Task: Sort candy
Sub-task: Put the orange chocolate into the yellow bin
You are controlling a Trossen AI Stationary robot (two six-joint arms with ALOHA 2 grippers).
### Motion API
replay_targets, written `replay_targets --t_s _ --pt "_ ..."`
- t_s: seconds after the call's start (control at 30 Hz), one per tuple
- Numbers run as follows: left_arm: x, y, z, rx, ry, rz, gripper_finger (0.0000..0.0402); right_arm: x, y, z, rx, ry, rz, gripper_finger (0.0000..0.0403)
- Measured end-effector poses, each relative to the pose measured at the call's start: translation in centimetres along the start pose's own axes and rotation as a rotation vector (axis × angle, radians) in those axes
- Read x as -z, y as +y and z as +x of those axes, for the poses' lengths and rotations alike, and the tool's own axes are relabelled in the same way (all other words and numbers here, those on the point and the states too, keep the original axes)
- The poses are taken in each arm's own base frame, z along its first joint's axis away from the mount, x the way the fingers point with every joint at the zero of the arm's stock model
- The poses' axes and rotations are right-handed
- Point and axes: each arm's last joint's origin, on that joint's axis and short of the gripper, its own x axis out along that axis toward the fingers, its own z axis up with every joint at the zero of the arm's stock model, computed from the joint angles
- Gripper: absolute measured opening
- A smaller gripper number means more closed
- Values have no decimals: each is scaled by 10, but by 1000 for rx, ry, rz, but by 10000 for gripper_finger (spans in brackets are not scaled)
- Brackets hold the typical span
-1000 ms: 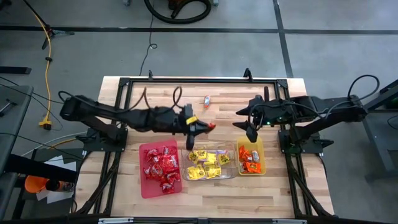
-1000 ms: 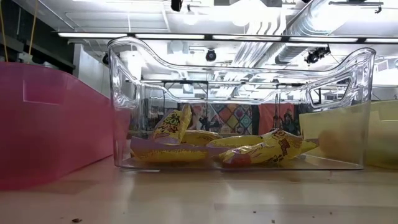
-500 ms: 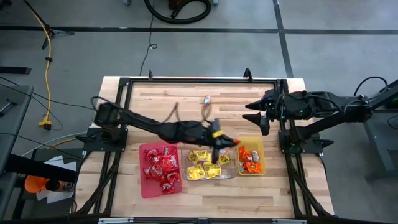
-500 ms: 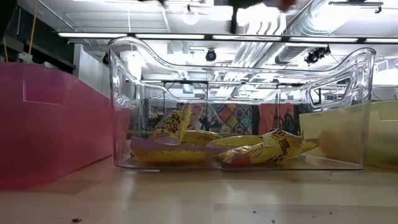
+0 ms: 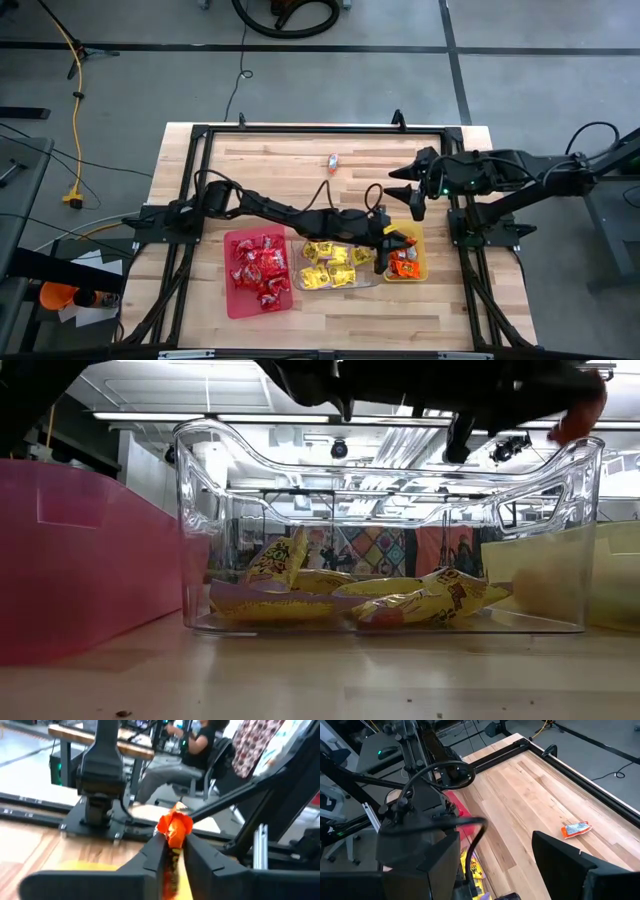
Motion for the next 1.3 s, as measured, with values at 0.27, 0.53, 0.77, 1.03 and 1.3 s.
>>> replay_targets --t_s 0.27,0.53,0.77,1.03,1.3 --pt "1 0 -2 -15 54 35 147 0 1 2 -1 8 -8 243" --pt "-17 -1 -11 -19 80 43 224 1 1 2 -3 10 -19 243" --pt "-65 9 -62 -69 373 100 226 1 1 2 -3 13 -48 243" --pt "-103 9 -146 -166 336 120 225 0 0 2 24 -9 -91 243" --pt "-71 -10 -236 -253 86 -7 225 -1 0 3 56 -31 -107 243"
